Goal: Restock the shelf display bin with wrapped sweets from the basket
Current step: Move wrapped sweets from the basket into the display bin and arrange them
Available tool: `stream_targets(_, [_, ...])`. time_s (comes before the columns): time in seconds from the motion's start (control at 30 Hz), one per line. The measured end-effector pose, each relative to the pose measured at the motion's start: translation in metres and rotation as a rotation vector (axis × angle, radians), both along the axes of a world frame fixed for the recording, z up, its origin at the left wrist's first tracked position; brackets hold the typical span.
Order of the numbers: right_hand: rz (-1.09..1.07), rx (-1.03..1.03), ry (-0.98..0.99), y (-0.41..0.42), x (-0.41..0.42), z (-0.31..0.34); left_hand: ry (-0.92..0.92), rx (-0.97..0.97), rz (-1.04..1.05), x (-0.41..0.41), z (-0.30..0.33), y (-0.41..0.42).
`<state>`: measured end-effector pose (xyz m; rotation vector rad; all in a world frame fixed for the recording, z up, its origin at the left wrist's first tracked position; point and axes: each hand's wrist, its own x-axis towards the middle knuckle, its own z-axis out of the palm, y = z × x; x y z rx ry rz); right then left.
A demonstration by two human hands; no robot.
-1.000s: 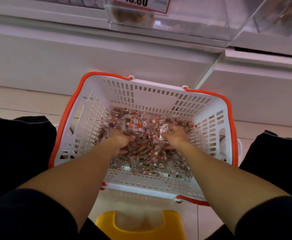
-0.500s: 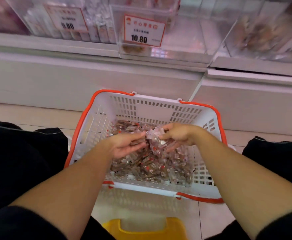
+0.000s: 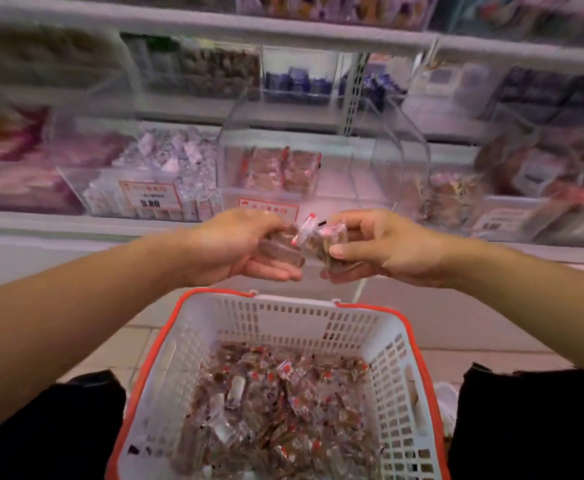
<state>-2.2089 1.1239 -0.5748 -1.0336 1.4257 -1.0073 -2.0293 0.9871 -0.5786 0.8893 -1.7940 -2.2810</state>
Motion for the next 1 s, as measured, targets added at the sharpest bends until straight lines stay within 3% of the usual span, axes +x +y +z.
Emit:
stream_targets(0.1, [-0.064, -0.182, 0.007, 0.001, 0.011, 0.013, 0.049, -0.338, 0.13, 0.008, 0.005, 0.007])
stream_targets(0.17, [-0.118, -0.273, 0.043, -0.002, 0.02, 0.015, 0.085, -0.408, 0.252, 0.008, 0.003, 0.008])
stream_targets(0.33, [-0.221, -0.387, 0.351, -0.006, 0.029, 0.007, 0.147, -0.102, 0.258, -0.003, 0.003, 0.009])
stream_targets(0.4, [-0.229, -0.358, 0.591, -0.005, 0.028, 0.002, 0.165, -0.013, 0.223, -0.003, 0.0, 0.011])
stream_targets(0.5, [-0.177, -0.395, 0.719, -0.004, 0.036, 0.0, 0.22, 0.044, 0.169, -0.002, -0.003, 0.016])
stream_targets(0.63, [-0.19, -0.456, 0.683, -0.003, 0.044, -0.003, 0.226, -0.074, 0.178, -0.003, -0.006, 0.022])
stream_targets(0.83, [-0.349, -0.459, 0.485, -0.005, 0.038, 0.003, 0.298, -0.039, 0.272, -0.005, -0.009, 0.023])
stream_targets(1.0, [-0.321, -0.525, 0.646, -0.005, 0.05, -0.003, 0.28, -0.086, 0.272, -0.006, -0.008, 0.024])
